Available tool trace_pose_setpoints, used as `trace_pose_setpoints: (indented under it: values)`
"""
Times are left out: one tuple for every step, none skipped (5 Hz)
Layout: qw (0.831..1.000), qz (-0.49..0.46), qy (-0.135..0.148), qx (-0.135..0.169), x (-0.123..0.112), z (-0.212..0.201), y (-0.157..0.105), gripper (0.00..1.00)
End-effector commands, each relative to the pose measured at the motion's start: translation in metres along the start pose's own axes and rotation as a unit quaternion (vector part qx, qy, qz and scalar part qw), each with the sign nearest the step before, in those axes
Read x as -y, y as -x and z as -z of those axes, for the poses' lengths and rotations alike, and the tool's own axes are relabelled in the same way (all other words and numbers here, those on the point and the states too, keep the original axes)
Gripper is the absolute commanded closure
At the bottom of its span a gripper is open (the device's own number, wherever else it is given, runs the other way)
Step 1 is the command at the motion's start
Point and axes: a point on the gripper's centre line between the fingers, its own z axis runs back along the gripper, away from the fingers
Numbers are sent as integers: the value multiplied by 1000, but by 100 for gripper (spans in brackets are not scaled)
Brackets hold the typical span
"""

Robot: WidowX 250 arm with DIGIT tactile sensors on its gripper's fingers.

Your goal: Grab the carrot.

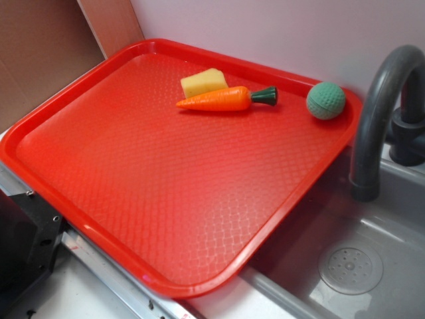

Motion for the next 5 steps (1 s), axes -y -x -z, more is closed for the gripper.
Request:
trace_pose_setpoints:
  values:
    - [993,120,-12,11,-9,22,-26,0]
    - [970,242,3,25,-24,48,-62,0]
    - [950,312,-4,27,-30,75,-98,0]
    - [928,372,-7,36,-29,100,-137,0]
    - [907,420,5,33,-19,122,-165,0]
